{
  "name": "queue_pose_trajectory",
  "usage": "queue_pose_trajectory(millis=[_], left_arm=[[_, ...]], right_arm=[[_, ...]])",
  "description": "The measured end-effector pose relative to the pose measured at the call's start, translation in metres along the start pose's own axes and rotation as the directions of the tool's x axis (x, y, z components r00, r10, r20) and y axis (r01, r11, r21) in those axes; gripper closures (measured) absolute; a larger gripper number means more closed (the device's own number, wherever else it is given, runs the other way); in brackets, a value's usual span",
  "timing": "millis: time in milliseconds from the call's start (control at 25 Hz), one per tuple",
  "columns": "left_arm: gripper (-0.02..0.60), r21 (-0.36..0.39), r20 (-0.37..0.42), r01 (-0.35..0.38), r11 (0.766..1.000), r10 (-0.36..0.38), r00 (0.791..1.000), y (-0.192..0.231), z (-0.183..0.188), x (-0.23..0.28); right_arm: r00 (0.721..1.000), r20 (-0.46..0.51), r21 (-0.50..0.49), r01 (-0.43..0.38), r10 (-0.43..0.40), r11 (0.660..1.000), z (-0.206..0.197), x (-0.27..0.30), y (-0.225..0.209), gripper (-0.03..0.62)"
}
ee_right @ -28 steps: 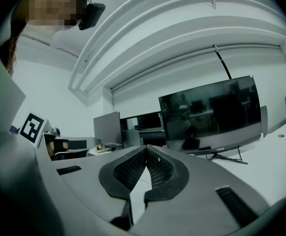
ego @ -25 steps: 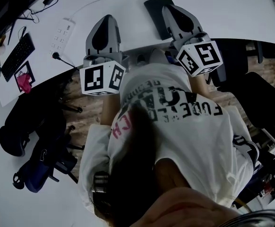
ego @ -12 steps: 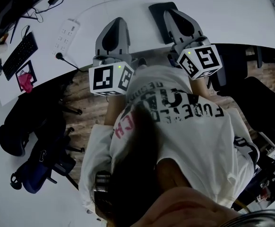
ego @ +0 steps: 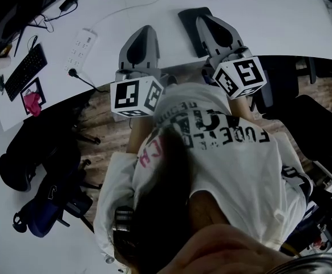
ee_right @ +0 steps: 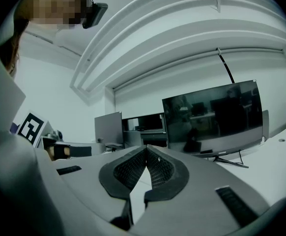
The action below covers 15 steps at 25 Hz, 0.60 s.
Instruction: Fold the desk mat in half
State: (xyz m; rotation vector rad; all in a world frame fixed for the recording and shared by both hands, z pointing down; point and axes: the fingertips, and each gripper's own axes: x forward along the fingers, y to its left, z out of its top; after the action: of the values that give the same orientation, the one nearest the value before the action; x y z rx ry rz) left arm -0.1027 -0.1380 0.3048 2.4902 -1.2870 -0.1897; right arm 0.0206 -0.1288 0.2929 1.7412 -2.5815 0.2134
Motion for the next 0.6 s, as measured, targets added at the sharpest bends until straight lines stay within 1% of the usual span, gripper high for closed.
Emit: queue_pose_trajectory(millis=[240, 600], left_arm=[[0.578, 0.002, -0.008, 0.003, 1.000, -0.003, 1.000, -0.0022, -0.0011, 0.0019], [0.578, -0.021, -0.016, -0.005, 1.000, 0.005, 1.000, -0.0006, -0.0035, 0.0041]], right_arm=[[1.000, -0.001, -0.001, 0.002, -0.002, 1.000, -0.0003, 0.0013, -0.0016, 0.594], [1.000, -0.011, 0.000, 0.021, -0.021, 1.000, 0.0011, 0.0020, -0.0084, 0.594]])
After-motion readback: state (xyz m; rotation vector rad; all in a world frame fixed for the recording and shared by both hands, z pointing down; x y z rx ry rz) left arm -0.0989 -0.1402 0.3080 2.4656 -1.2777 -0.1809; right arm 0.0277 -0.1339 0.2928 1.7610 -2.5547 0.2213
